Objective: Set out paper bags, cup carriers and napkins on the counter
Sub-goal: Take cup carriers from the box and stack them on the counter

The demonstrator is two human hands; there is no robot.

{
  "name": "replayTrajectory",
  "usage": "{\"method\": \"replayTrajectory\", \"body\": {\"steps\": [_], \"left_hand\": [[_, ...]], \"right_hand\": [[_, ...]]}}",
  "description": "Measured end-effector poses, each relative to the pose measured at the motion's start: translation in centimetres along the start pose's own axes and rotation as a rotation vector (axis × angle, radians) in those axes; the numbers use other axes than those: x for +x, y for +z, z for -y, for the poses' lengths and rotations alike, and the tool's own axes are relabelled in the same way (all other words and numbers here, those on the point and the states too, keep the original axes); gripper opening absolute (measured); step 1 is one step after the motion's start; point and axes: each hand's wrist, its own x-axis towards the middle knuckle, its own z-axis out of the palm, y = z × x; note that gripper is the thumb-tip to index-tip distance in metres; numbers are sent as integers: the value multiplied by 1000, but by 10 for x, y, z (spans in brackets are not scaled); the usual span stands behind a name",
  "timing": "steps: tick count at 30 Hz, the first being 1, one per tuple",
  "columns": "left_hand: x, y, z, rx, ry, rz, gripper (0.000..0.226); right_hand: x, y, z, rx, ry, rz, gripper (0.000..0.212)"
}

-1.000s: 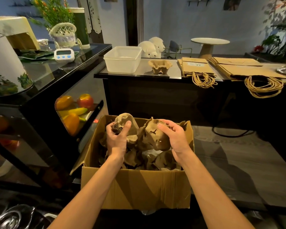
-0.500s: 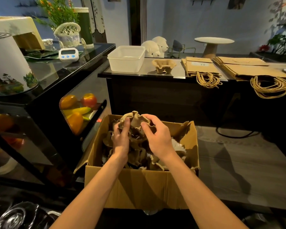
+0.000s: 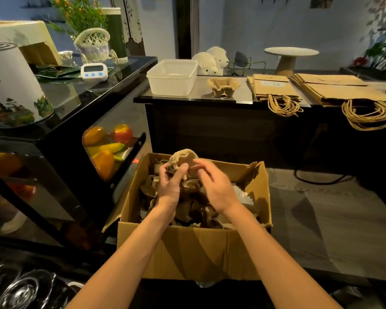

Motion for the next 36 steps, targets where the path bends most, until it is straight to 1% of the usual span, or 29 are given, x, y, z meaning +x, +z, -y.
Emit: {"method": "replayTrajectory", "body": {"steps": [1, 2, 3, 5, 6, 7, 8, 10, 12, 14, 15, 16, 18, 19, 20, 22, 24, 26, 27, 28, 30, 31, 33, 34, 35, 36], "left_hand": [[1, -1, 1, 7, 9, -29, 60], [3, -1, 2, 16, 23, -58, 53], [4, -1, 3, 15, 33, -81, 47], [6, -1, 3, 6, 29, -102, 39], [7, -1, 3, 4, 24, -106, 38], [8, -1, 3, 2, 21, -107, 38], [8, -1, 3, 5, 24, -109, 38], [6, -1, 2, 19, 27, -112, 42], [5, -1, 2, 37, 15, -129, 52], [5, -2, 3, 38, -4, -143, 62], [5, -3, 4, 40, -14, -148, 68], [4, -3, 3, 53, -25, -145, 74], [1, -2, -2, 100, -39, -104, 86], [-1, 0, -6, 98, -42, -84, 85], [-4, 2, -9, 63, -51, -69, 78], [-8, 4, -15, -80, -103, -27, 61], [-10, -1, -17, -130, -125, 62, 51], [-9, -11, -17, -94, -114, 139, 49], [-7, -17, -16, -87, -123, 166, 53], [-5, -22, -15, -82, -137, 200, 59], [-5, -30, -18, -74, -156, 261, 72], [-4, -33, -19, -68, -151, 294, 74], [-3, -37, -22, -37, -124, 342, 68], [-3, -38, -23, 0, -102, 355, 68], [-2, -39, -23, 42, -71, 367, 65], [-2, -39, -24, 75, -44, 366, 60]], "right_hand": [[1, -9, -3, -59, 38, -105, 28], [2, -19, -10, -141, 95, -147, 25], [3, -28, -17, -233, 170, -81, 28], [-1, -36, -26, -437, 291, 241, 44], [-4, -36, -31, -536, 313, 367, 48], [-7, -34, -34, -611, 306, 412, 43], [-9, -32, -36, -643, 287, 383, 35], [-10, -31, -36, -596, 271, 245, 26], [-9, -34, -32, -472, 268, 75, 22], [-8, -40, -26, -342, 203, -105, 19], [-8, -42, -24, -277, 179, -161, 18], [-9, -43, -19, -209, 154, -174, 18], [-11, -42, -7, -111, 83, -122, 26], [-12, -40, -1, -109, 25, -86, 32], [-11, -38, 1, -147, -50, -55, 36], [-7, -34, 1, -312, -234, -7, 38], [0, -35, 1, -490, -349, 14, 33], [4, -40, 5, -625, -422, 46, 27], [6, -40, 7, -687, -448, 88, 29], [7, -40, 10, -758, -466, 141, 34], [10, -34, 13, -920, -445, 248, 50], [11, -30, 14, -992, -416, 297, 57], [13, -23, 17, -1104, -371, 424, 65], [13, -20, 18, -1129, -366, 469, 65], [12, -18, 19, -1094, -362, 472, 62], [10, -17, 20, -979, -332, 433, 58]]}}
